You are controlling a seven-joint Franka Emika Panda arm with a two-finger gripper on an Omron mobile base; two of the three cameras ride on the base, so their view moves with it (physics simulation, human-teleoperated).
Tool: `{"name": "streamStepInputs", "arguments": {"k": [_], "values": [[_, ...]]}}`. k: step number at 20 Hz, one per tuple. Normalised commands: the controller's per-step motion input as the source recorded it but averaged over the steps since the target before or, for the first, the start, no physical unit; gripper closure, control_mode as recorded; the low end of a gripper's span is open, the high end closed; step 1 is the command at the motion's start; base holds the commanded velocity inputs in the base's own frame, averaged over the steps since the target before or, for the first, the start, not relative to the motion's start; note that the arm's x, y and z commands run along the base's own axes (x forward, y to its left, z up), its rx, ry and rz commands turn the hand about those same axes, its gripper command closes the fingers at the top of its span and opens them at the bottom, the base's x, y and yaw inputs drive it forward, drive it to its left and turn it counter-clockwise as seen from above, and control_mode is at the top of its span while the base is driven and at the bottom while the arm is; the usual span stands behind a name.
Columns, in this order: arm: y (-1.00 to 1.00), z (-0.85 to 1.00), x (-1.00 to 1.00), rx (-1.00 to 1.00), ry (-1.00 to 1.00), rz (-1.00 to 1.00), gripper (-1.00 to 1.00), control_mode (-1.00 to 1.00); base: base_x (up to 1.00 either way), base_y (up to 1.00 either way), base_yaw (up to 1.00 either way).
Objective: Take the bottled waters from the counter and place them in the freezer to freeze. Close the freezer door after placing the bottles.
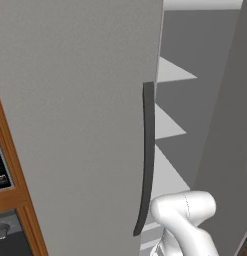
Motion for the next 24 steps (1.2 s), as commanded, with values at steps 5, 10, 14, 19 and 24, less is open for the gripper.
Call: {"name": "streamStepInputs", "arguments": {"k": [5, 10, 14, 19, 24], "values": [[0.00, 0.00, 0.00, 0.00, 0.00, 0.00, 1.00, 1.00, 0.09, 0.00, 0.00], [0.00, 0.00, 0.00, 0.00, 0.00, 0.00, 1.00, 1.00, 0.07, 0.00, 0.00], [0.00, 0.00, 0.00, 0.00, 0.00, 0.00, 1.00, 1.00, 0.05, 0.00, 0.00], [0.00, 0.00, 0.03, 0.00, 0.00, 0.00, 1.00, -1.00, 0.03, 0.00, 0.00], [0.09, 0.00, 0.24, 0.00, 0.00, -0.05, 1.00, -1.00, 0.00, 0.00, 0.00]]}}
